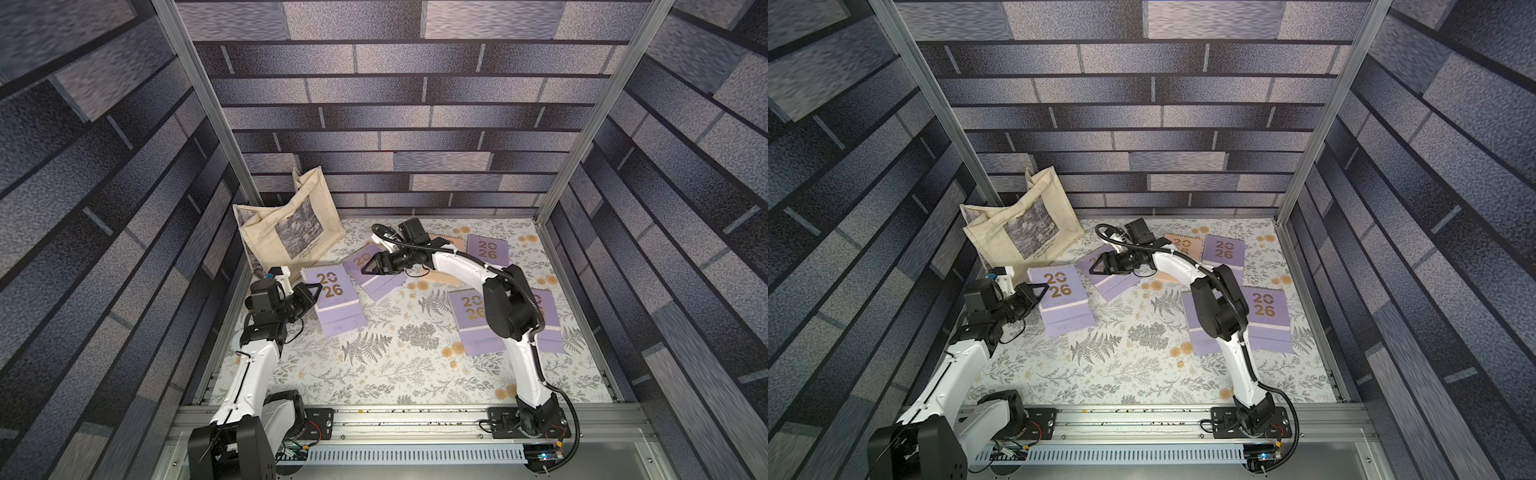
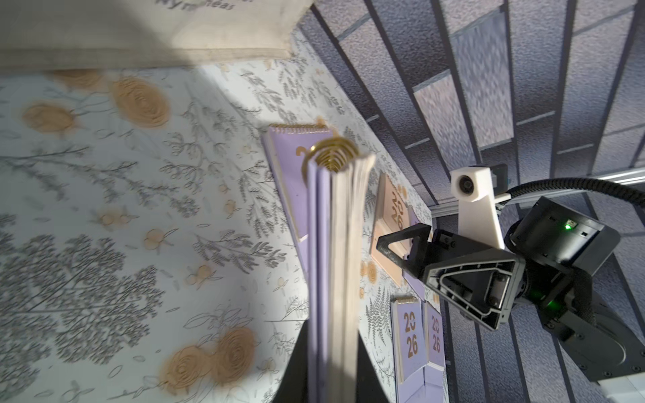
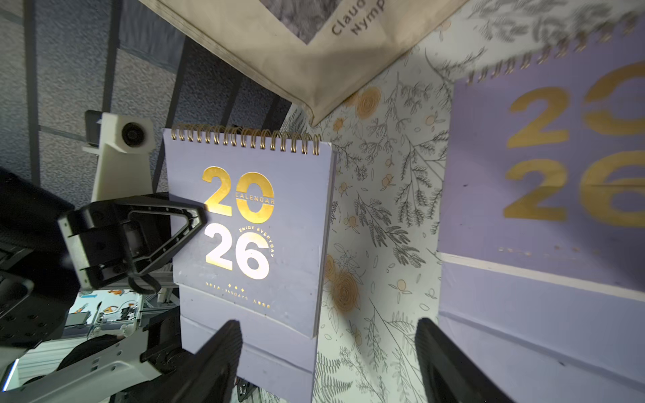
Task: Stack the calendars
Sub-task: Pick up the calendar at the center of the board, then place the calendar at the center of the board.
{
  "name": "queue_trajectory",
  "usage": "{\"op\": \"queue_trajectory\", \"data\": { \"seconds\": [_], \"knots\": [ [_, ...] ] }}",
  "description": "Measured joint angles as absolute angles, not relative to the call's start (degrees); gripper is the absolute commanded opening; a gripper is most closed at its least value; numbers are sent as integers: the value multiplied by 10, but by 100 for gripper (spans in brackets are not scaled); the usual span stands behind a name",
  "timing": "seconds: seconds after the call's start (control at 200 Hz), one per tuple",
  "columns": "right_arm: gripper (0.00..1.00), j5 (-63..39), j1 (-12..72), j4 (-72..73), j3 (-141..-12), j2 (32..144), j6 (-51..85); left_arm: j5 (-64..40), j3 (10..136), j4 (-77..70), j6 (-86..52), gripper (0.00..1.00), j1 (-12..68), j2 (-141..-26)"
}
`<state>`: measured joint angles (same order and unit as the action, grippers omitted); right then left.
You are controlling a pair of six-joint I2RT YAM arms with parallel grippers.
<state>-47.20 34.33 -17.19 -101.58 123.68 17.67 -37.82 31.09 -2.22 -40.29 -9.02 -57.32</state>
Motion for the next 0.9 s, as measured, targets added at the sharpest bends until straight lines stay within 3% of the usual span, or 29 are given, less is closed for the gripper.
{"op": "queue_trajectory", "data": {
  "seconds": [0.115, 0.24, 0.496, 0.897],
  "knots": [
    [81, -493, 306, -145, -959, 1169, 170, -409, 353, -27, -391, 0, -50, -606],
    [90, -511, 285, -128, -883, 1100, 157, -446, 391, -39, -380, 0, -16, -645],
    [86, -568, 190, -33, -678, 947, 173, -530, 453, -87, -376, 0, 19, -721],
    [84, -662, 171, 162, -556, 911, 253, -601, 475, -184, -411, 0, 97, -761]
  ]
}}
